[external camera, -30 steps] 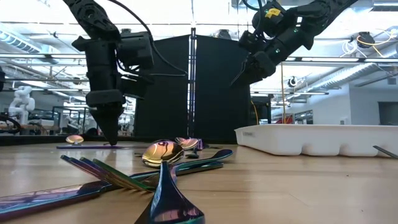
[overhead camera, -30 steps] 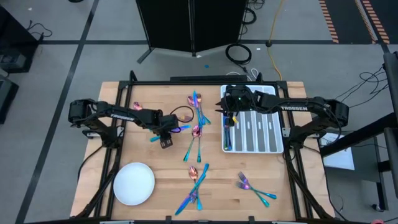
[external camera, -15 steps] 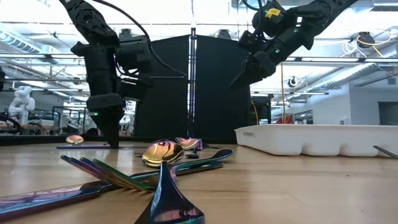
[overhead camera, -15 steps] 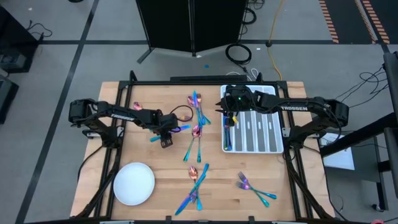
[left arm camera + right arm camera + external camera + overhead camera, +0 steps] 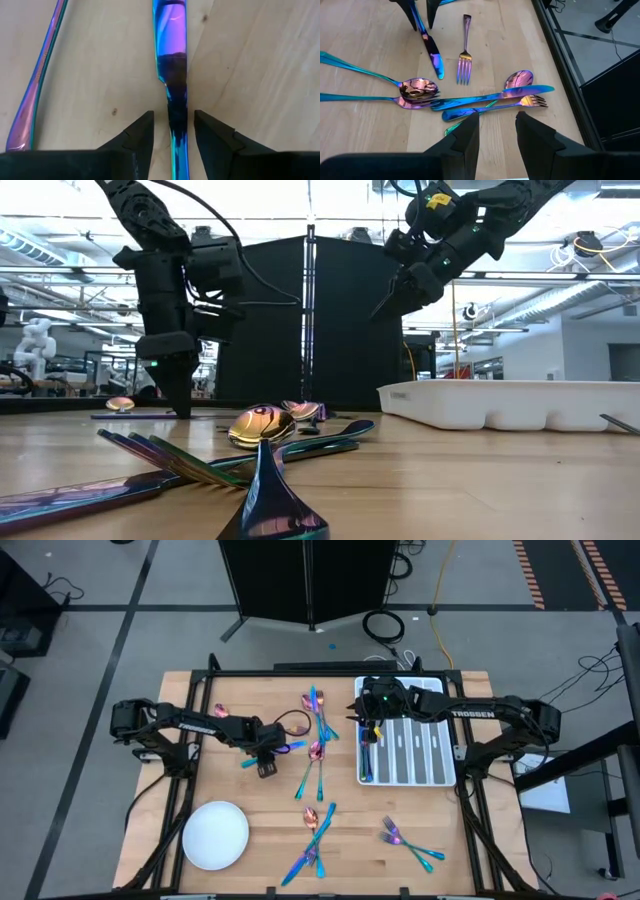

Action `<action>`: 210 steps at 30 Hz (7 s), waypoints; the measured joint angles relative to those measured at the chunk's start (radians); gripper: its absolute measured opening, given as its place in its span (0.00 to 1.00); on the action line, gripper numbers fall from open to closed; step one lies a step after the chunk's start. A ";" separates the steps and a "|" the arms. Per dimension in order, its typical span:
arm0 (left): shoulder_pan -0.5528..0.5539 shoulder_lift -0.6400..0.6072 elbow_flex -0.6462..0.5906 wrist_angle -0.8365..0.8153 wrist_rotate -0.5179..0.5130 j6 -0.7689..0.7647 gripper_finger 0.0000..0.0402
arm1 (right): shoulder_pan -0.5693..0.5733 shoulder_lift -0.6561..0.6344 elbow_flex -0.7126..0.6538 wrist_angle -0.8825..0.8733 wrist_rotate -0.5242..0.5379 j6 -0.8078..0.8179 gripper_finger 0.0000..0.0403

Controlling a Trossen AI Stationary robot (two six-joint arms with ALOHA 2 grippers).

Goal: Sort silverware
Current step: Put the blue knife into the utensil organizer

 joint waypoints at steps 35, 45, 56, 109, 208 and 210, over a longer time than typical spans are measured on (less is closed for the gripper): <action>-0.012 0.009 0.000 0.008 0.021 0.018 0.20 | 0.000 0.000 0.000 0.000 0.000 -0.003 0.28; -0.012 0.010 0.000 0.008 0.013 0.018 0.16 | 0.000 0.000 0.000 0.000 0.000 -0.003 0.28; -0.012 0.009 0.000 0.009 0.010 0.018 0.11 | 0.000 0.000 0.000 0.000 0.001 -0.003 0.28; 0.001 -0.087 0.031 -0.300 0.070 -0.036 0.03 | -0.059 0.000 0.000 -0.015 -0.133 0.023 0.28; 0.032 -0.184 0.016 -0.179 0.102 0.041 0.00 | 0.189 0.720 0.504 0.166 -0.155 0.144 0.28; 0.030 -0.188 -0.005 -0.165 0.102 0.023 0.00 | 0.201 0.758 0.555 0.162 -0.156 0.126 0.28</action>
